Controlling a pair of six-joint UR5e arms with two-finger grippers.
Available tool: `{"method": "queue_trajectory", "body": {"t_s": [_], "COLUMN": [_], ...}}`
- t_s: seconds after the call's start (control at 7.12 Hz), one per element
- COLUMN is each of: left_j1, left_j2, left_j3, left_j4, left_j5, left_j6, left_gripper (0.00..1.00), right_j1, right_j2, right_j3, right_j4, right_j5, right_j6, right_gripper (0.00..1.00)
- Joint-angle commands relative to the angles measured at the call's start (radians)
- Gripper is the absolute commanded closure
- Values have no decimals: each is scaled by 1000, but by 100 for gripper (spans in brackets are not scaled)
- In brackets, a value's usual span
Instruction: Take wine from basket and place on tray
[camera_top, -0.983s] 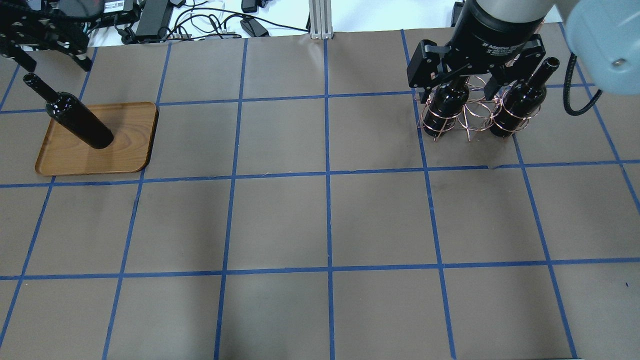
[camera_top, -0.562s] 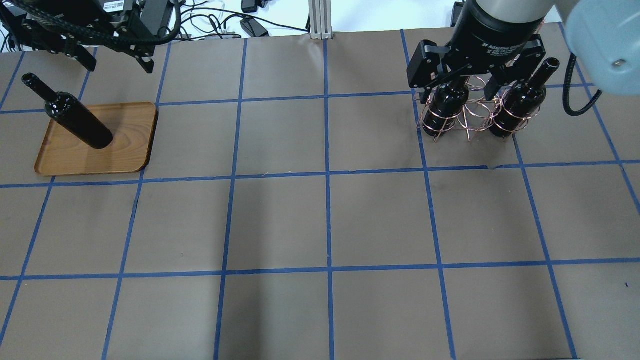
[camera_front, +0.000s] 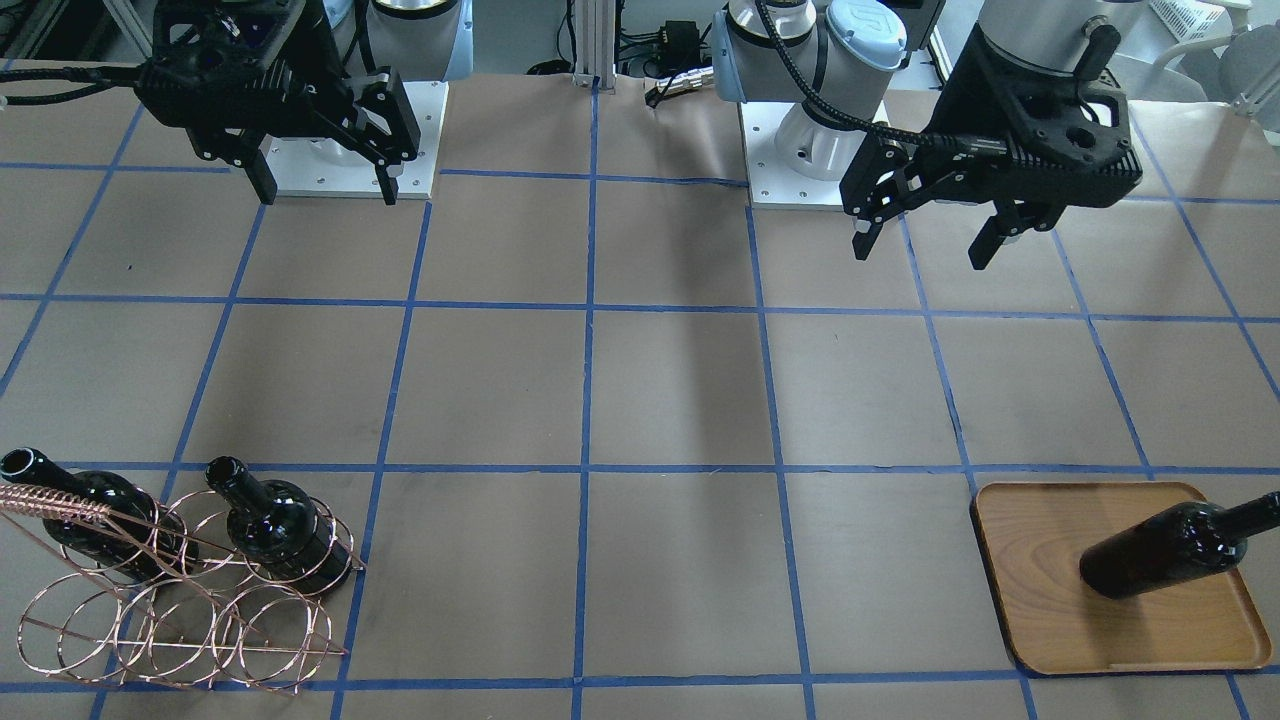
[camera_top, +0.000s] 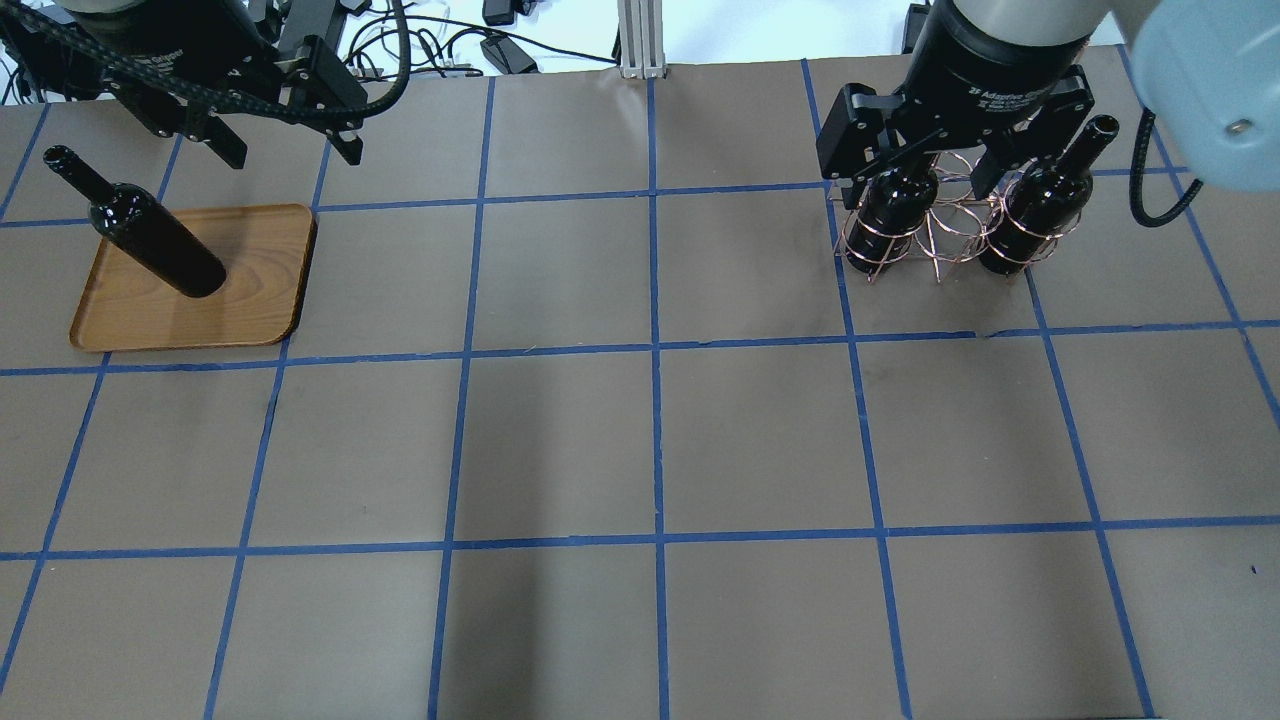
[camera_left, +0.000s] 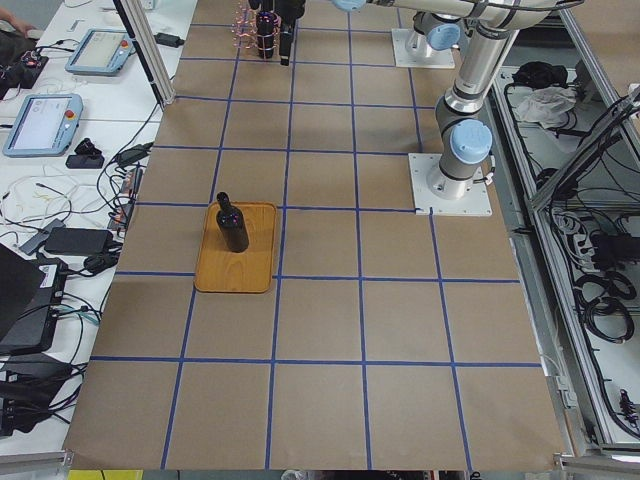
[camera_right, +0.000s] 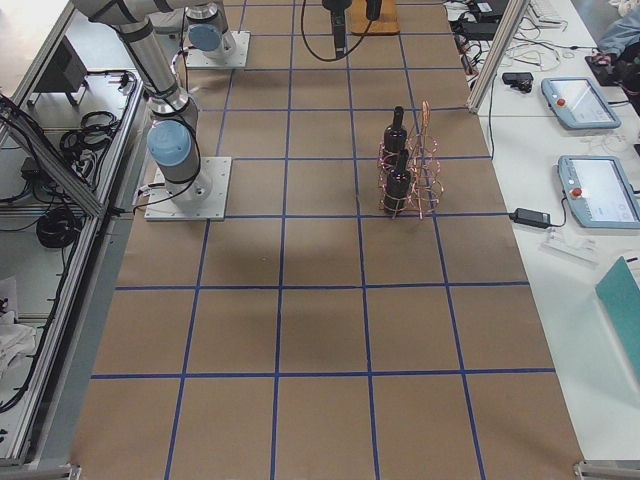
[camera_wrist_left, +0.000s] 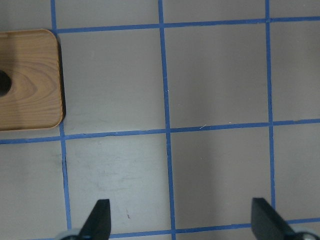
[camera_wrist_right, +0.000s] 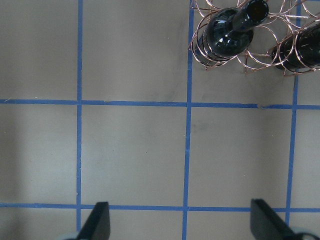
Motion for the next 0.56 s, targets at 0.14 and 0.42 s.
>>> {"method": "queue_trajectory", "body": {"t_s": [0.14,0.42], "left_j1": [-1,-1], "left_j2": [17,19], "left_j3": [-35,-45], "left_j4": [-7,-9], "left_j5": [21,21], "left_j6": [1,1], "left_gripper": [0,0], "right_j1": [0,0], "right_j2": [1,1], "right_j3": [0,0], "right_j4": [0,0], "right_j5": [6,5], "right_j6": [-7,-11], "right_gripper": [0,0]}}
